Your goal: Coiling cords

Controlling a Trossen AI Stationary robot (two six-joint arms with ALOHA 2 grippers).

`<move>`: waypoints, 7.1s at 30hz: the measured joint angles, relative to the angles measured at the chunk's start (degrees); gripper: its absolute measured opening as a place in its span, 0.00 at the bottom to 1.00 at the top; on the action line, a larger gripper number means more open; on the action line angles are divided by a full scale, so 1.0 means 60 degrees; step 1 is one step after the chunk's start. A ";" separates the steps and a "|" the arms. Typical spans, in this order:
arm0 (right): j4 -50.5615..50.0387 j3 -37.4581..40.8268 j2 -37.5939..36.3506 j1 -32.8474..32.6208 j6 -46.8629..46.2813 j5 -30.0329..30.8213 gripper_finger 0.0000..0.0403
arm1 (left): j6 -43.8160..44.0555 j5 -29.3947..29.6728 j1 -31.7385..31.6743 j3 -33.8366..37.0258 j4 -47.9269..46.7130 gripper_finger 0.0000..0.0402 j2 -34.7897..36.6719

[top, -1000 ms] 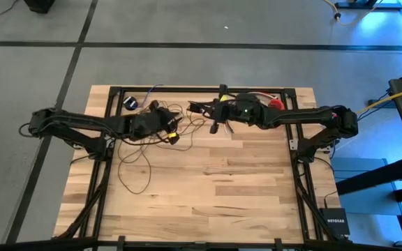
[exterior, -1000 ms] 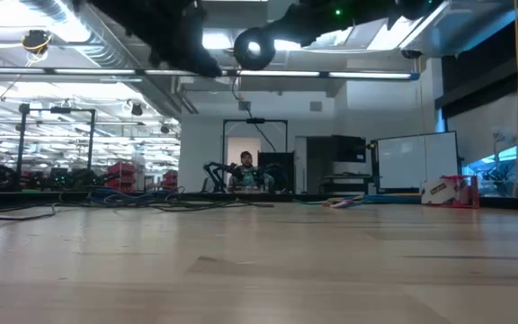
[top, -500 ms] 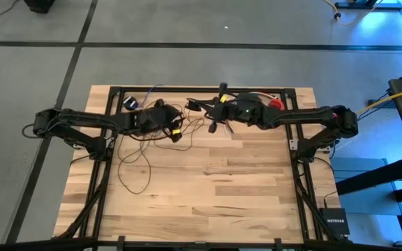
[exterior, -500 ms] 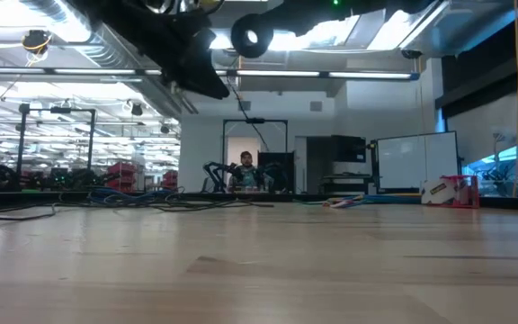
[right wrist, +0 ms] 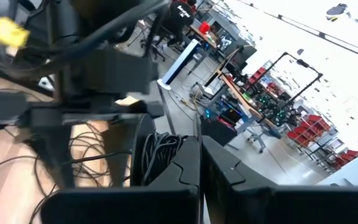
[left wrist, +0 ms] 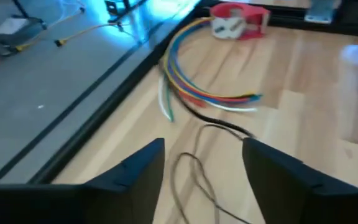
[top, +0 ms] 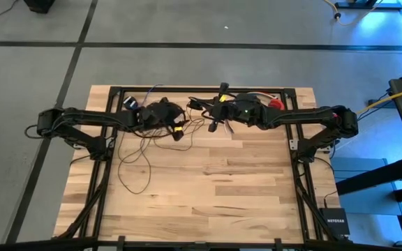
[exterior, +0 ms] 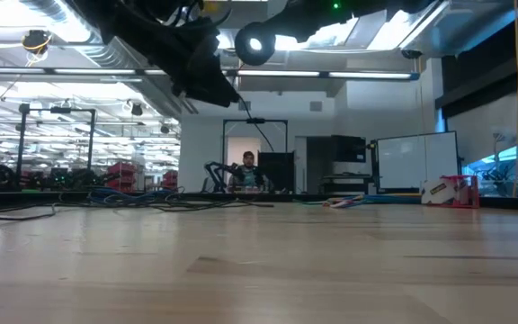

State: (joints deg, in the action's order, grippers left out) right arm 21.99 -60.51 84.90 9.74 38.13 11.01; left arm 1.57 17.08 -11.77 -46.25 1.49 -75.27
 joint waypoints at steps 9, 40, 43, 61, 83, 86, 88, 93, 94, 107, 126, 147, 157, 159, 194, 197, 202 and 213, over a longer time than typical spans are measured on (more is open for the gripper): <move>-0.0341 0.0000 0.0004 -0.0004 0.0018 0.0276 0.02 | 0.0398 -0.0016 0.0326 -0.0001 -0.0238 0.52 0.0093; -0.0283 0.0004 0.0007 -0.0004 0.0022 0.0239 0.02 | 0.1239 -0.1358 -0.0215 0.2192 0.7373 0.42 -0.2363; -0.0280 0.0004 0.0007 -0.0004 0.0022 0.0239 0.02 | 0.0992 -0.1354 -0.0219 0.2192 0.7392 0.36 -0.2366; -0.0537 0.0004 0.0007 -0.0004 0.0025 0.0260 0.02 | -0.0315 -0.0302 -0.0277 0.2177 0.5330 0.01 -0.0227; 0.0868 0.0011 0.1020 0.0015 0.0022 0.0599 0.02 | -0.0577 -0.0300 0.0927 0.1795 0.5300 0.01 0.2016; 0.1018 0.0011 0.1056 0.0015 -0.0043 0.0590 0.02 | -0.0575 -0.0317 0.1054 0.1616 0.5432 0.01 0.1499; 0.1021 0.0011 0.1067 0.0015 -0.0130 0.0589 0.02 | -0.0563 -0.0433 0.1115 0.1465 0.5441 0.01 0.1138; 0.1076 0.0011 0.1067 0.0015 -0.0326 0.0566 0.02 | -0.0344 -0.0593 0.1346 0.0944 0.5431 0.02 0.0102; 0.1070 0.0011 0.1067 0.0015 -0.0337 0.0548 0.02 | -0.0423 -0.0590 0.1401 0.0822 0.5442 0.02 -0.0102; 0.1084 0.0011 0.1067 0.0011 -0.0342 0.0246 0.02 | -0.1686 -0.0035 0.1214 0.0188 0.5483 0.01 -0.0777; 0.2059 0.0008 0.1067 0.0011 -0.2083 -0.0198 0.02 | -0.2055 0.0934 0.1070 0.0178 0.5624 0.03 -0.1350; 0.2165 0.0004 0.1064 0.0017 -0.2330 -0.0519 0.02 | -0.2862 0.0991 0.1006 0.0192 0.6582 0.03 -0.1297; 0.2641 -0.0004 0.1056 0.0012 -0.3286 -0.1015 0.02 | -0.2628 0.1130 0.0819 0.0196 0.5953 0.03 -0.1777; 0.2597 -0.0004 0.1053 0.0002 -0.3289 -0.1034 0.02 | -0.2786 0.1136 0.0815 0.0195 0.5546 0.03 -0.1785; 0.1189 0.0018 0.0538 -0.0001 -0.2534 -0.0958 0.02 | -0.2551 0.2662 0.0589 0.1341 0.2908 0.01 -0.0460; 0.1158 0.0018 0.0508 0.0007 -0.2544 -0.1466 0.02 | -0.2529 0.2666 0.0569 0.1475 0.2882 0.01 -0.0167; 0.0662 0.0018 0.0493 0.0004 -0.2270 -0.1877 0.02 | -0.2701 0.2709 0.0568 0.1531 0.2714 0.01 0.0167; -0.0313 -0.0004 0.0474 -0.0004 -0.0808 -0.1213 0.02 | -0.2519 0.2723 0.0583 0.1536 0.2690 0.01 0.1369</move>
State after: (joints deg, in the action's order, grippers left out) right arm 20.11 -60.53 87.74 9.72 33.28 3.74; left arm -13.54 33.41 -8.27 -37.04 17.63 -67.06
